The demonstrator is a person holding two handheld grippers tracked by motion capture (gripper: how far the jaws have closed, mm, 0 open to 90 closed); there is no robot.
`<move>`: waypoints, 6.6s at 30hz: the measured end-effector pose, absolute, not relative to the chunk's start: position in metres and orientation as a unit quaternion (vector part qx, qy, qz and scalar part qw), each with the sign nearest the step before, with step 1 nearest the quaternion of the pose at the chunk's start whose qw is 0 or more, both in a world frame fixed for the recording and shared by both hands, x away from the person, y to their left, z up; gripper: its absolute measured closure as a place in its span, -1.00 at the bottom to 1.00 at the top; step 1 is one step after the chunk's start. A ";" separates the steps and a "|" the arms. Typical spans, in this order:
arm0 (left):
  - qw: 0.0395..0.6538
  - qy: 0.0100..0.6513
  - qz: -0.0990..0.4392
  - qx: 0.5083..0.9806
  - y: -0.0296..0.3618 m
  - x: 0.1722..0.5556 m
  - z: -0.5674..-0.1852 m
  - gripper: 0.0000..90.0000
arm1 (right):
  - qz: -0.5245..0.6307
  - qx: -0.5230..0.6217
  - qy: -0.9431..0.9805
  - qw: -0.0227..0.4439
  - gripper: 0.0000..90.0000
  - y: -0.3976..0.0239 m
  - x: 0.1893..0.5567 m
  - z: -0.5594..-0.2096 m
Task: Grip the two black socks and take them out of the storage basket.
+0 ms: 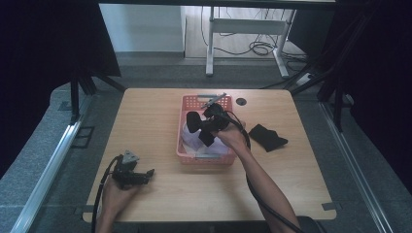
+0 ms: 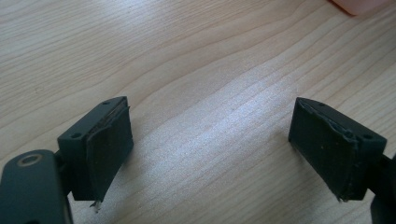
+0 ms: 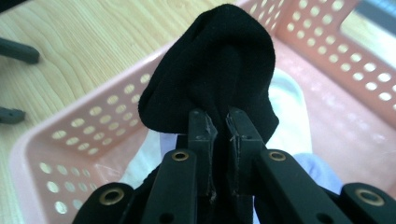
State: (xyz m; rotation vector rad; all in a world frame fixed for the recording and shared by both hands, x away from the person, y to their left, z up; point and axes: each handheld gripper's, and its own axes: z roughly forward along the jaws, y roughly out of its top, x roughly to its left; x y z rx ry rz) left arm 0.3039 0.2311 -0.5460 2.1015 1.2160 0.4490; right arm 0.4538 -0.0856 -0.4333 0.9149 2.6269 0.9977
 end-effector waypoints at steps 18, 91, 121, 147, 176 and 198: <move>0.329 0.465 0.171 0.804 0.231 0.304 -0.546 -0.70 | 0.375 0.316 0.865 0.105 0.82 -0.107 0.450 -0.396; 0.329 0.465 0.172 0.804 0.231 0.304 -0.546 -0.70 | 0.271 0.502 0.794 0.209 0.70 -0.289 0.451 -0.483; 0.330 0.466 0.171 0.803 0.231 0.304 -0.546 -0.70 | 0.312 0.479 0.797 0.198 -0.16 -0.283 0.442 -0.456; 0.330 0.466 0.171 0.803 0.231 0.304 -0.546 -0.70 | 0.326 0.437 0.818 0.183 -0.60 -0.274 0.407 -0.438; 0.330 0.467 0.171 0.803 0.231 0.304 -0.546 -0.70 | 0.331 0.409 0.834 0.166 -0.71 -0.270 0.359 -0.458; 0.329 0.467 0.172 0.803 0.231 0.303 -0.546 -0.70 | 0.329 0.395 0.846 0.146 -0.71 -0.257 0.344 -0.504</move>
